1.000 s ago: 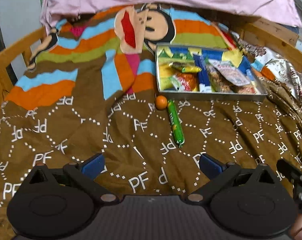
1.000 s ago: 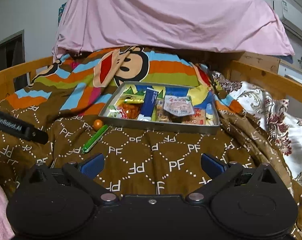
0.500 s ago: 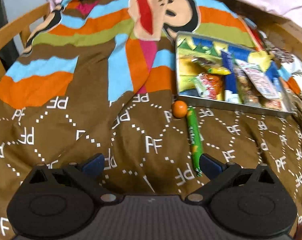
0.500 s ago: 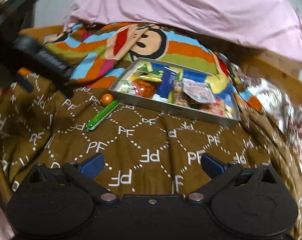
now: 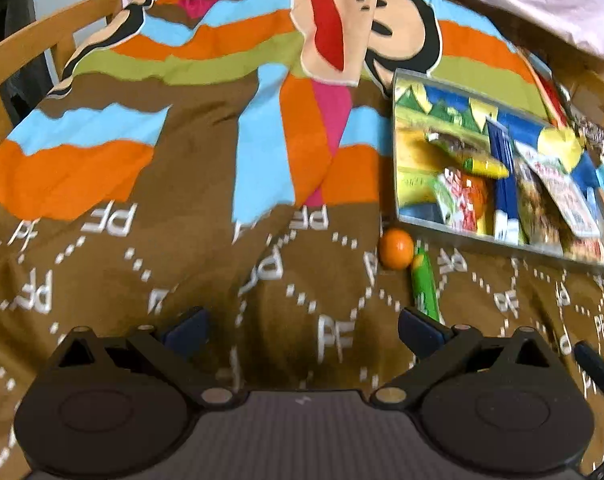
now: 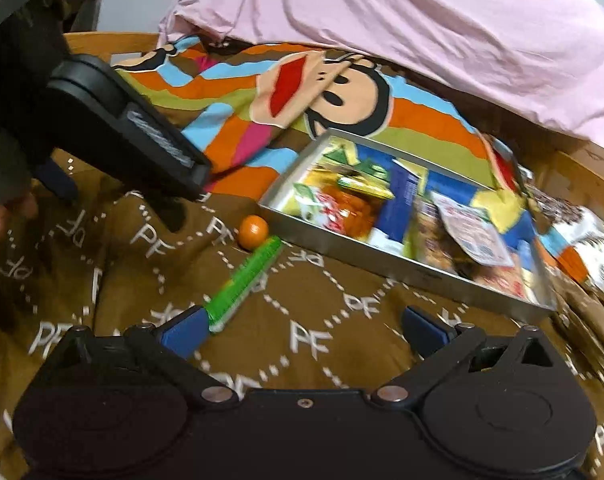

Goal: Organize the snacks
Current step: 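Move the left tool toward the orange ball while the right tool reaches the green stick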

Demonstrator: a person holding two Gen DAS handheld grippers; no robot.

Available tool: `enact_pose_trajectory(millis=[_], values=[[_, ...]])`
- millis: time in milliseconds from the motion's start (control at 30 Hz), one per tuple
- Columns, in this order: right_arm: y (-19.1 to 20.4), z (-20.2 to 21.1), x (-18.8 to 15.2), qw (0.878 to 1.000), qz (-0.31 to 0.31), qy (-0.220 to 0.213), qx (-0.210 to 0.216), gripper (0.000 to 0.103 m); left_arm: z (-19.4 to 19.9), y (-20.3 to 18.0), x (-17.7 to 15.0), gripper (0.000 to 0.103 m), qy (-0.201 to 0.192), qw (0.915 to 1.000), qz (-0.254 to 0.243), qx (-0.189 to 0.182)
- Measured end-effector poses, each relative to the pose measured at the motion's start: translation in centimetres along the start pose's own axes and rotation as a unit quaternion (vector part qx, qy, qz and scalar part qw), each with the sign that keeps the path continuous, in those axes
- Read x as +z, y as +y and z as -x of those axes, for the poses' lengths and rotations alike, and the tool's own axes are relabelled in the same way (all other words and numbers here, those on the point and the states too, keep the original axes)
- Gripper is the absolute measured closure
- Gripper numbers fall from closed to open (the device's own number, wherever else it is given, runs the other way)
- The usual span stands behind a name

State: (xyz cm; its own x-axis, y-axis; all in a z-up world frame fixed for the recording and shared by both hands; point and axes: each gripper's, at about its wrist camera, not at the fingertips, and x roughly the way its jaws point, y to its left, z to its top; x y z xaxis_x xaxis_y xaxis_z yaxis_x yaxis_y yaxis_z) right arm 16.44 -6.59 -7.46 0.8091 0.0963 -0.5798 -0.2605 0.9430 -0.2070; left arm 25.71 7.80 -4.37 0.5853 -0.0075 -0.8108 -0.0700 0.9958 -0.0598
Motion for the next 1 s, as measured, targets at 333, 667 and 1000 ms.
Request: enact_pose_trajectory(millis=[333, 667, 1000], values=[[1.9, -4.3, 0.0, 0.999, 0.053, -0.004, -0.011, 0.001, -3.2, -0.6, 0.9, 0.001, -0.061, 0.9976, -0.021, -0.023], [3.2, -5.8, -0.6, 0.985, 0.121, -0.037, -0.115, 0.001, -3.9, -1.0, 0.7, 0.001, -0.085, 0.9948, -0.055, -0.014], [1.8, -6.4, -0.4, 0.992, 0.101, -0.047, -0.059, 0.016, -2.6, -1.2, 0.5, 0.001, -0.117, 0.9854, -0.066, -0.105]])
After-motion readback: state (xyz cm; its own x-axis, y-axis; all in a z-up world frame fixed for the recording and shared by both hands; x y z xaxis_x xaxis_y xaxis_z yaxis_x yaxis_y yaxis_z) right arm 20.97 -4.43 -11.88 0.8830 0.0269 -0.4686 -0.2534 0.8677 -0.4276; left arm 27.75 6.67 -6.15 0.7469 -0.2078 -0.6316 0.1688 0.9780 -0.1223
